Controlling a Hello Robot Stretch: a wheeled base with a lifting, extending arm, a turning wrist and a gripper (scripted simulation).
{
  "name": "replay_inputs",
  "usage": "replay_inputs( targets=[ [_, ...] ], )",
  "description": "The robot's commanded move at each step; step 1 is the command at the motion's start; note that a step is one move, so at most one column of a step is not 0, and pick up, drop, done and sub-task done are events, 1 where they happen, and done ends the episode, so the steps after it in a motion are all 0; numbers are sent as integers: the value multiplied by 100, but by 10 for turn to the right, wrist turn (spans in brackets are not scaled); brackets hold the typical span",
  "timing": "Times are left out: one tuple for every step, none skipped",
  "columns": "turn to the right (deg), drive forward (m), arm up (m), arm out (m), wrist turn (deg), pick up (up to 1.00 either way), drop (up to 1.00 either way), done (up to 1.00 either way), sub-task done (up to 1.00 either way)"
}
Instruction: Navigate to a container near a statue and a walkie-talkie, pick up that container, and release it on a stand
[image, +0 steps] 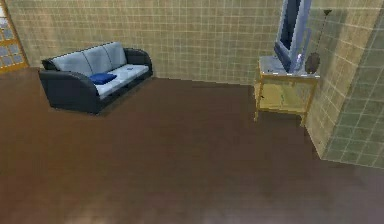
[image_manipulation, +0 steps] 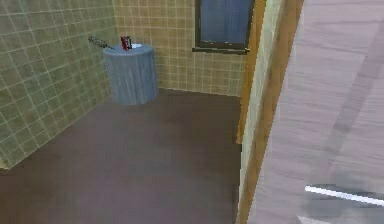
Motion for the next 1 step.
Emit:
replay_inputs(
  targets=[
    [-450,0,0,0,0,0,0,0,0]
  ],
)
